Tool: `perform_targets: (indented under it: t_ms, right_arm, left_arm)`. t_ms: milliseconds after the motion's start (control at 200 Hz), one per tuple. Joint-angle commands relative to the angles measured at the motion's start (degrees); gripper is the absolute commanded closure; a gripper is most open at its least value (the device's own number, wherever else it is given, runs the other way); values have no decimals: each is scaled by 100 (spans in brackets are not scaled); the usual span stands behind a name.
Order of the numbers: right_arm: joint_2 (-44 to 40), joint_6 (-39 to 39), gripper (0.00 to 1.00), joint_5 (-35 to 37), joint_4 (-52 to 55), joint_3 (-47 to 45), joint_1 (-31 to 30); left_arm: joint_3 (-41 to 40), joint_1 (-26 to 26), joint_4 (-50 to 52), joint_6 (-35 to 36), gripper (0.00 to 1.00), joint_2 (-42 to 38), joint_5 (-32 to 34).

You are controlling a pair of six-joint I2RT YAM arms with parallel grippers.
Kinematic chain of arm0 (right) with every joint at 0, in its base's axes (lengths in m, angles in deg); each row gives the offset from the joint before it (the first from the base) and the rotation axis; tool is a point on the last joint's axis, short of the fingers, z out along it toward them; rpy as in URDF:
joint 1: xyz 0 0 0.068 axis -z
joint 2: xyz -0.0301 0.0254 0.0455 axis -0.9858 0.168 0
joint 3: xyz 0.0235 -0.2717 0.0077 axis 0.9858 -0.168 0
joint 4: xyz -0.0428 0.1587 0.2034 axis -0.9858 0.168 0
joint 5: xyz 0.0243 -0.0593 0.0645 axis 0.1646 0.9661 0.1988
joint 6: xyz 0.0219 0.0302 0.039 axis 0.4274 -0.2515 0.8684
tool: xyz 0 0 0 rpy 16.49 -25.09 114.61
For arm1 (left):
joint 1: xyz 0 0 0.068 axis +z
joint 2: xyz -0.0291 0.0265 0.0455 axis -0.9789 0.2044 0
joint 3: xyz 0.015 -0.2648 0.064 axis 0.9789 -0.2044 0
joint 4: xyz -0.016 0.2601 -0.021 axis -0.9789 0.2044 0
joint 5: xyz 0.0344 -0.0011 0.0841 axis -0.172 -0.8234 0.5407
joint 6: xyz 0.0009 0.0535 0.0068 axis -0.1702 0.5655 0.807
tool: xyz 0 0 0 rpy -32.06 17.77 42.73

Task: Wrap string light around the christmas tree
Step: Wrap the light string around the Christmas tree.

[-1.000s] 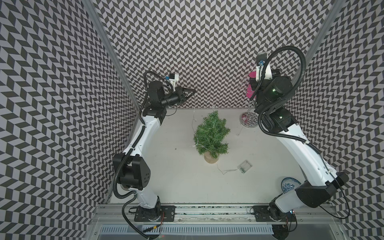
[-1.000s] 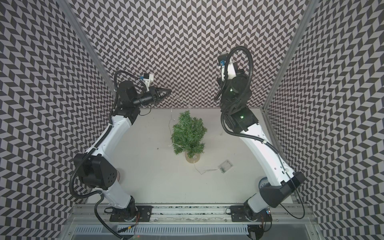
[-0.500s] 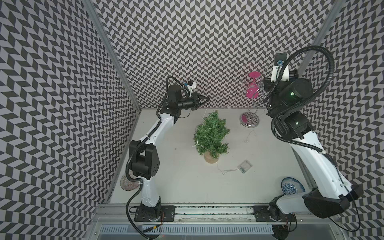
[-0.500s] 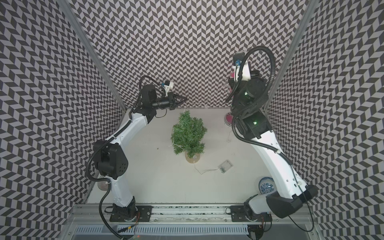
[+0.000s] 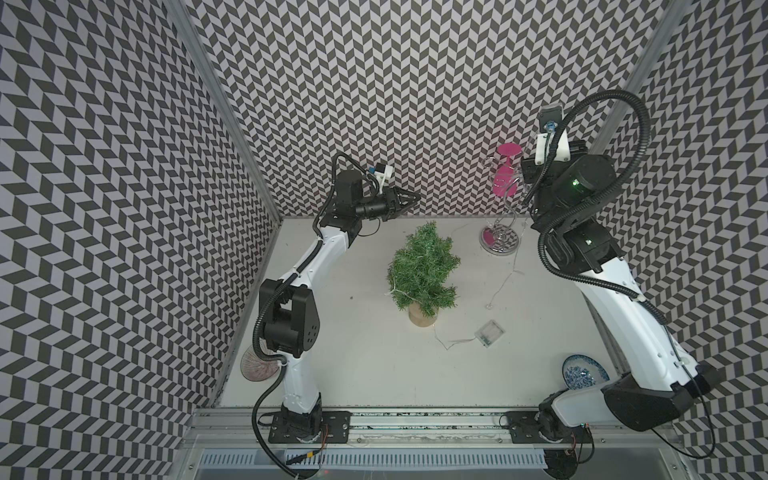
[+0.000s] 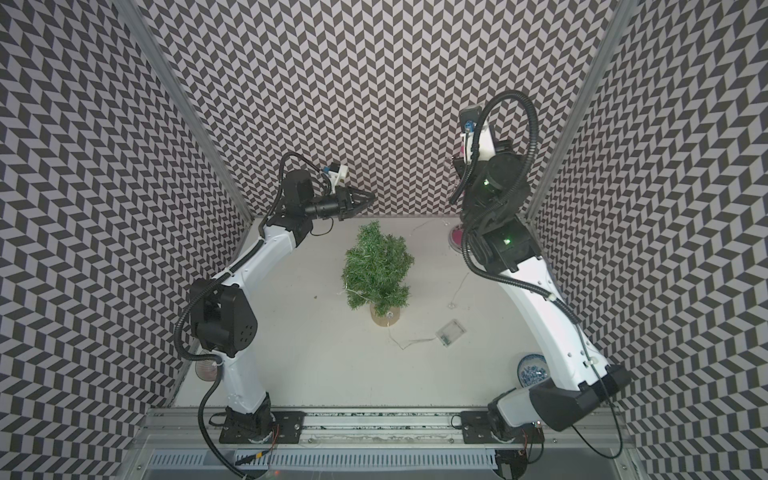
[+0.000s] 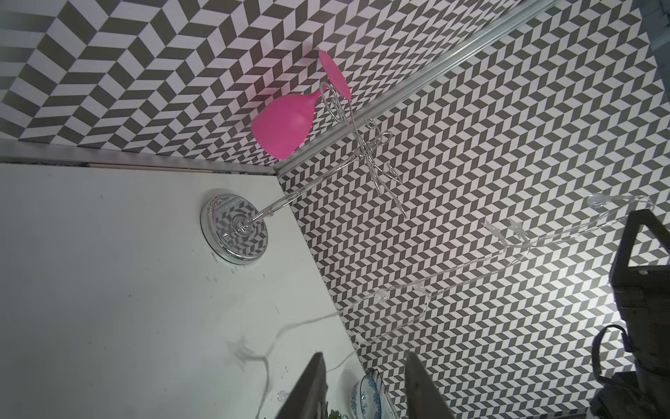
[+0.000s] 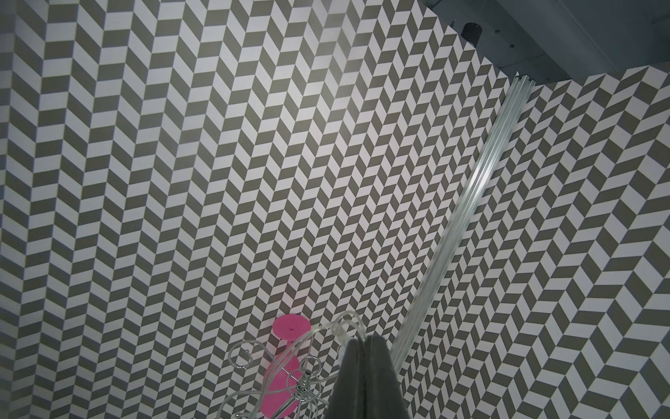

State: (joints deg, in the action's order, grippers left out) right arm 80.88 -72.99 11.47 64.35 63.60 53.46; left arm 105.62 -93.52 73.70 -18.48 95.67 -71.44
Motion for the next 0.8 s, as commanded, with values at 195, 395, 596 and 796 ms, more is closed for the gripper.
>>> perform_targets:
  t_ms: [195,395,596,796]
  right_arm:
    - [-214,193,100,-113,80,147,7]
    - [-323,441,100,-210,379,248,-27]
    - [-486,446,100,-260,585,472,-188]
    - [-405,316,100,-239,654,661,-338]
  left_arm:
    - [-670,689,-380,287,55,-1365,517]
    - [-1659,731,-140,1110,48,-2825,1308]
    - [-2494,615,131,1490,46,-3845,1609]
    - [-3008,370,425,1961,46,-4437,1842]
